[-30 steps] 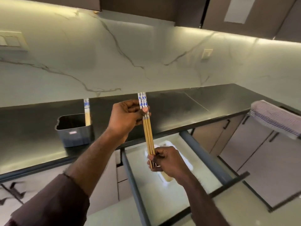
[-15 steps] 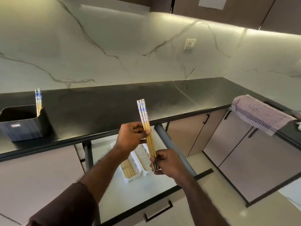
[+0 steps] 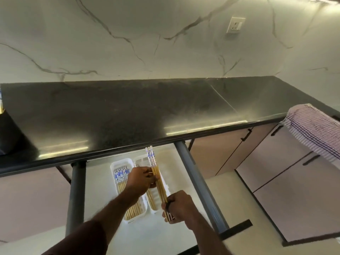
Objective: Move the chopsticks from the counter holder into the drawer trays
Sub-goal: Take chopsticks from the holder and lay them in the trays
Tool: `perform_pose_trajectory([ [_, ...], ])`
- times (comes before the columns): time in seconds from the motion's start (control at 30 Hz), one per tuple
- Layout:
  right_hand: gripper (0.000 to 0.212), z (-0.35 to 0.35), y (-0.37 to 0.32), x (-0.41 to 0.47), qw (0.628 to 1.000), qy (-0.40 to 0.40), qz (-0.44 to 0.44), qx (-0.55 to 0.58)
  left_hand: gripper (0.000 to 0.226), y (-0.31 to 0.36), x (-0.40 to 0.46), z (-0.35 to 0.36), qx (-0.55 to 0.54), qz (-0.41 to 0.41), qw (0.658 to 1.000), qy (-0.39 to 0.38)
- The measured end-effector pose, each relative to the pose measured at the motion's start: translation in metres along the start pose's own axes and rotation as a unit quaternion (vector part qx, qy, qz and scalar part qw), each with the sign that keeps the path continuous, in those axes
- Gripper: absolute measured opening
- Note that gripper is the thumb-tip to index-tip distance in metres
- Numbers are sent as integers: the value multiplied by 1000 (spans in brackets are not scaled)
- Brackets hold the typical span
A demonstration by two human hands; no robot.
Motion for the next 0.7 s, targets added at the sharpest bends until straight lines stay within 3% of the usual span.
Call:
perform_pose_trajectory([
  [0.13,12,15,16,48,997,-41,62,-9,27,-39,33,3,32,-38,998,24],
  [0.3,27,33,28,102,993,-75,82,-50,51,-65,69,4,186,5,982,33],
  [0.43,27,41,29,134,990,-91,90,-63,53,-83,87,11,280,38,959,13],
  [0.57,31,49,26,156,987,-91,90,-94,57,-88,98,16,403,84,911,-11],
  [0.7,45,53,16,171,975,-62,48,-207,58,-82,107,21,489,115,864,-27],
])
Point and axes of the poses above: each hand's wrist, its own x-axis towards the middle knuckle, its own z-axis out of the palm, y = z × x, the point moved 8 cm from there along x, towards the middle knuckle, and after that the axes turned 7 degrees about -x, right-handed, at the moved point
